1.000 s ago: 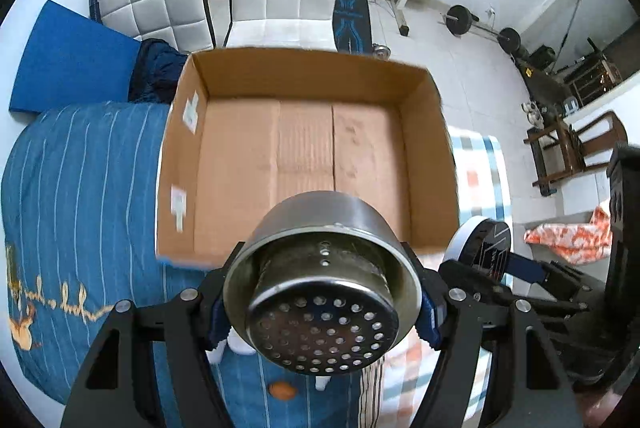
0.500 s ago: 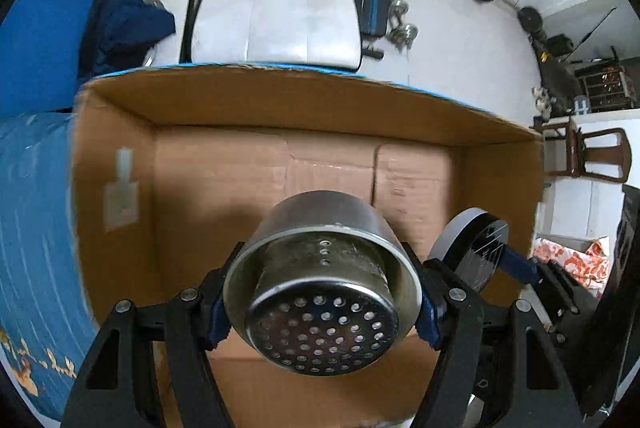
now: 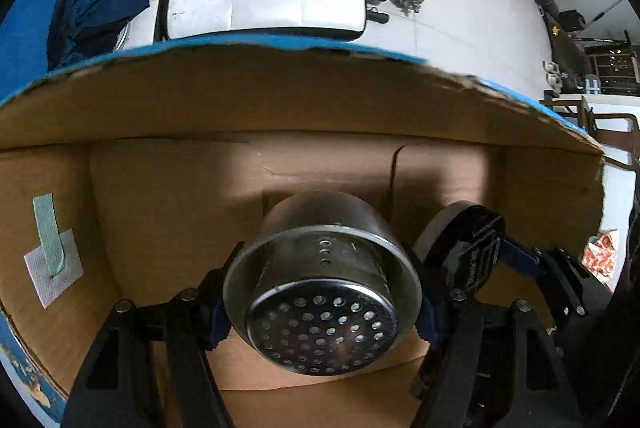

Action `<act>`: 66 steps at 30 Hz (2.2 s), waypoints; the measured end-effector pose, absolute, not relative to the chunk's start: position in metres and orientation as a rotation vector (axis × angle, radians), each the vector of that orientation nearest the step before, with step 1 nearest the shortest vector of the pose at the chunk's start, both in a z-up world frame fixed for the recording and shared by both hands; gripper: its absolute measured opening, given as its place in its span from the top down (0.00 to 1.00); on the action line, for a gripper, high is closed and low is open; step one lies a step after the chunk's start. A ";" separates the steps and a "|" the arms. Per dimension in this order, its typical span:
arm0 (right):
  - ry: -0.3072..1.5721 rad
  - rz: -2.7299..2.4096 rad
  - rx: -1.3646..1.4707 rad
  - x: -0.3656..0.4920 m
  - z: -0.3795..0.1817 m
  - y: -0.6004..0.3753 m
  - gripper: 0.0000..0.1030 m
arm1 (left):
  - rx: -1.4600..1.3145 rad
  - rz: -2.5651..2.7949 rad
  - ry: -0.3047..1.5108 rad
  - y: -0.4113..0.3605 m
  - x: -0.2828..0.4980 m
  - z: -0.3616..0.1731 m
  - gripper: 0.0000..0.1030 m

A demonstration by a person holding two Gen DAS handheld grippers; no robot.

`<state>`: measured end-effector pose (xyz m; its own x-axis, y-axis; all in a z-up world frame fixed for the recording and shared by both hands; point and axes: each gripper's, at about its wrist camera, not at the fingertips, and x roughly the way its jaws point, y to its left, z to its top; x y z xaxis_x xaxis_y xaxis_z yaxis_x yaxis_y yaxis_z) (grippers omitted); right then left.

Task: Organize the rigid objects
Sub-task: 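Lower the silver cup and black tin into the box and open both tools, then grasp the gold tin with the left tool while the right tool grasps the white jar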

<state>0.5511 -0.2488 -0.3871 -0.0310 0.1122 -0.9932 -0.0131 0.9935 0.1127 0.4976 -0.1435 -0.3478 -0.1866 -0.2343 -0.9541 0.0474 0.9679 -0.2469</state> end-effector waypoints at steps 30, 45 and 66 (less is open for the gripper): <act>1.443 0.021 0.086 0.433 -0.308 -0.226 0.00 | -0.044 -0.087 1.372 -0.088 0.366 -0.217 0.14; 1.270 -0.009 0.131 0.337 -0.222 -0.243 0.00 | -0.041 -0.093 1.208 -0.077 0.279 -0.139 0.14; 1.591 -0.044 0.235 0.273 -0.405 -0.258 0.00 | 0.034 -0.029 1.540 -0.046 0.245 -0.317 0.23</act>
<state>0.2728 -0.2579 -0.4046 -0.0163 0.1226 -0.9923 0.1777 0.9770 0.1178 0.2450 -0.0461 -0.3174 0.0310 0.0028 -0.9995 0.0405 0.9992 0.0040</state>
